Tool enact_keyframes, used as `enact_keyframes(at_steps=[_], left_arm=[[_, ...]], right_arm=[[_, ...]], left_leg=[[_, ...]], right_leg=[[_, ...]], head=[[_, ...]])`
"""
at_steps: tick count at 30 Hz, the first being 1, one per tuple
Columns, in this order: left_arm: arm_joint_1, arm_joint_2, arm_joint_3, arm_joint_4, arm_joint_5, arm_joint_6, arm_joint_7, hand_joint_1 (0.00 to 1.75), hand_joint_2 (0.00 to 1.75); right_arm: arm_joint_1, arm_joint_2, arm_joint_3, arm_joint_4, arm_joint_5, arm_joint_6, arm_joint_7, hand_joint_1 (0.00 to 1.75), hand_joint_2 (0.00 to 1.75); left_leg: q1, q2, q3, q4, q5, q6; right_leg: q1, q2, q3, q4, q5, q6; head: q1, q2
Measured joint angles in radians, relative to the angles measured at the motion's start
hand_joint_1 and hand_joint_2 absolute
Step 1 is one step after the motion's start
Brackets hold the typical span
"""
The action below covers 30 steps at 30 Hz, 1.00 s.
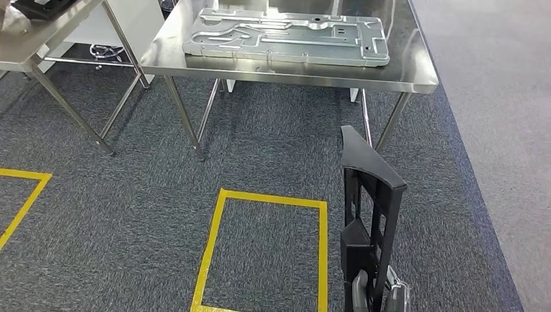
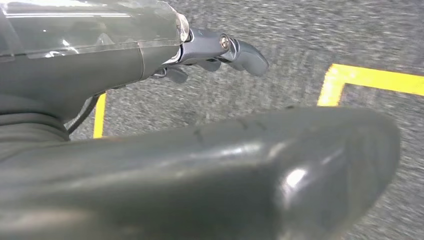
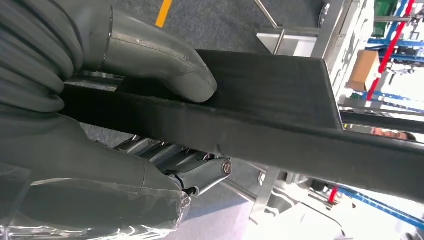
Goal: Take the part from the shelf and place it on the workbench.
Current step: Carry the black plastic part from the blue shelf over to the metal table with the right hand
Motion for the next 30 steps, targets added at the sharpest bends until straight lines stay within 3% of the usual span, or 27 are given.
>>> enact_keyframes(at_steps=[2, 3, 4, 5, 8, 9, 10, 12, 14, 15, 16, 18, 19, 20, 23, 24, 25, 27, 29, 30], left_arm=[[0.006, 0.0, 0.0, 0.0, 0.0, 0.0, 0.001, 0.0, 0.0], [0.009, 0.0, 0.0, 0.0, 0.0, 0.0, 0.001, 0.0, 0.0], [0.011, 0.0, 0.0, 0.0, 0.0, 0.0, 0.002, 0.0, 0.0], [0.013, 0.0, 0.0, 0.0, 0.0, 0.0, 0.002, 0.0, 0.0], [0.018, 0.001, 0.0, 0.0, 0.0, 0.0, 0.004, 0.0, 0.0], [0.018, 0.001, 0.0, 0.0, 0.0, 0.0, 0.004, 0.0, 0.0], [0.015, 0.002, 0.0, 0.0, 0.0, -0.001, 0.004, 0.0, 0.0], [0.006, 0.002, 0.0, 0.0, 0.0, -0.002, 0.004, 0.0, 0.0], [0.002, 0.003, 0.0, 0.0, -0.001, -0.002, 0.004, 0.0, 0.0], [0.002, 0.004, 0.0, 0.0, -0.002, -0.003, 0.004, 0.0, 0.0], [0.004, 0.004, 0.0, 0.0, -0.002, -0.003, 0.004, 0.0, 0.0], [0.009, 0.004, 0.0, 0.0, -0.003, -0.003, 0.004, 0.0, 0.0], [0.01, 0.004, 0.001, 0.0, -0.003, -0.003, 0.004, 0.0, 0.0], [0.011, 0.004, 0.001, 0.0, -0.003, -0.004, 0.004, 0.0, 0.0], [0.012, 0.003, 0.0, 0.0, -0.003, -0.005, 0.005, 0.0, 0.0], [0.012, 0.003, 0.0, 0.001, -0.004, -0.005, 0.005, 0.0, 0.0], [0.009, 0.003, 0.001, 0.001, -0.004, -0.005, 0.006, 0.0, 0.0], [0.002, 0.004, 0.0, 0.001, -0.004, -0.006, 0.007, 0.0, 0.0], [-0.004, 0.005, 0.0, 0.001, -0.007, -0.006, 0.007, 0.0, 0.0], [-0.005, 0.005, 0.0, 0.001, -0.009, -0.007, 0.007, 0.0, 0.0]], right_arm=[[0.0, 0.0, 0.0, 0.001, 0.0, 0.0, 0.0, 1.75, 1.75], [0.0, 0.0, 0.0, 0.002, 0.0, 0.0, 0.0, 1.75, 1.75], [0.0, 0.0, 0.0, 0.003, 0.0, 0.0, 0.0, 1.75, 1.75], [-0.001, 0.0, 0.0, 0.005, 0.0, 0.0, 0.0, 1.75, 1.75], [-0.002, 0.001, 0.0, 0.01, 0.0, 0.0, 0.0, 1.75, 1.75], [-0.003, 0.001, 0.0, 0.011, 0.0, 0.0, 0.0, 1.75, 1.75], [-0.005, 0.002, 0.0, 0.01, 0.0, 0.0, 0.0, 1.75, 1.75], [-0.013, 0.004, 0.0, 0.008, 0.002, -0.002, -0.001, 1.75, 1.75], [-0.019, 0.004, 0.0, 0.006, 0.003, -0.006, -0.002, 1.75, 1.75], [-0.019, 0.004, 0.0, 0.006, 0.004, -0.008, -0.003, 1.75, 1.75], [-0.019, 0.004, 0.0, 0.006, 0.004, -0.009, -0.003, 1.75, 1.75], [-0.019, 0.004, 0.0, 0.006, 0.006, -0.012, -0.005, 1.75, 1.75], [-0.019, 0.004, 0.0, 0.006, 0.007, -0.014, -0.006, 1.75, 1.75], [-0.018, 0.004, 0.0, 0.006, 0.008, -0.015, -0.007, 1.75, 1.75], [-0.015, 0.004, -0.001, 0.006, 0.01, -0.018, -0.01, 1.75, 1.75], [-0.014, 0.005, -0.002, 0.005, 0.013, -0.02, -0.012, 1.75, 1.75], [-0.014, 0.007, -0.003, 0.001, 0.018, -0.022, -0.015, 1.75, 1.75], [-0.016, 0.012, -0.004, -0.011, 0.033, -0.03, -0.022, 1.75, 1.75], [-0.018, 0.016, -0.006, -0.027, 0.049, -0.039, -0.026, 1.75, 1.75], [-0.018, 0.017, -0.008, -0.036, 0.057, -0.043, -0.027, 1.75, 1.75]], left_leg=[[0.007, 0.001, -0.077, 0.041, -0.085, -0.009], [0.01, 0.002, -0.102, 0.028, -0.123, -0.012], [0.013, 0.002, -0.12, -0.003, -0.138, -0.016], [0.015, 0.003, -0.132, -0.051, -0.113, -0.017], [0.012, 0.011, -0.143, -0.175, 0.111, -0.007], [0.01, 0.012, -0.138, -0.186, 0.15, 0.001], [0.008, 0.011, -0.13, -0.186, 0.145, 0.009], [0.01, 0.006, -0.106, -0.195, 0.125, 0.024], [0.012, 0.003, -0.073, -0.209, 0.105, 0.036], [0.012, 0.003, -0.054, -0.215, 0.093, 0.04], [0.012, 0.002, -0.036, -0.221, 0.081, 0.041], [0.012, -0.002, 0.006, -0.228, 0.052, 0.041], [0.012, -0.004, 0.028, -0.23, 0.036, 0.04], [0.012, -0.005, 0.049, -0.232, 0.019, 0.039], [0.009, -0.008, 0.103, -0.235, -0.036, 0.029], [0.008, -0.009, 0.123, -0.236, -0.048, 0.023], [0.006, -0.01, 0.14, -0.233, -0.052, 0.016], [0.006, -0.007, 0.135, -0.184, -0.026, 0.002], [0.008, -0.004, 0.065, -0.07, 0.003, -0.008], [0.009, -0.002, 0.021, -0.014, -0.008, -0.012]], right_leg=[[-0.005, 0.003, 0.045, -0.016, -0.025, 0.003], [-0.007, 0.005, 0.069, -0.022, -0.039, 0.005], [-0.01, 0.007, 0.095, -0.027, -0.056, 0.008], [-0.012, 0.008, 0.121, -0.03, -0.074, 0.012], [-0.012, 0.01, 0.181, -0.034, -0.13, 0.03], [-0.011, 0.011, 0.196, -0.035, -0.141, 0.038], [-0.01, 0.012, 0.202, -0.025, -0.14, 0.046], [-0.012, 0.01, 0.163, 0.065, -0.094, 0.058], [-0.012, 0.005, 0.06, 0.215, -0.059, 0.064], [-0.012, 0.003, 0.009, 0.271, -0.076, 0.065], [-0.012, 0.002, -0.035, 0.3, -0.119, 0.066], [-0.01, 0.001, -0.099, 0.297, -0.221, 0.067], [-0.01, 0.001, -0.119, 0.27, -0.245, 0.066], [-0.008, 0.0, -0.133, 0.229, -0.229, 0.062], [0.002, -0.004, -0.15, 0.097, 0.001, 0.043], [0.005, -0.003, -0.146, 0.078, 0.051, 0.038], [0.006, -0.002, -0.136, 0.073, 0.058, 0.033], [0.003, 0.002, -0.102, 0.06, 0.042, 0.021], [-0.001, 0.002, -0.064, 0.043, 0.023, 0.011], [-0.001, 0.001, -0.046, 0.037, 0.012, 0.007]], head=[[0.0, 0.0], [0.0, 0.0], [0.0, 0.0], [0.0, 0.0], [0.0, 0.0], [0.0, 0.0], [0.0, 0.0], [-0.001, 0.0], [-0.001, 0.0], [0.0, 0.0], [0.0, 0.0], [0.0, 0.0], [0.0, 0.0], [0.0, 0.0], [0.0, 0.0], [0.0, 0.0], [0.0, 0.0], [-0.001, 0.0], [-0.003, 0.0], [-0.004, 0.0]])
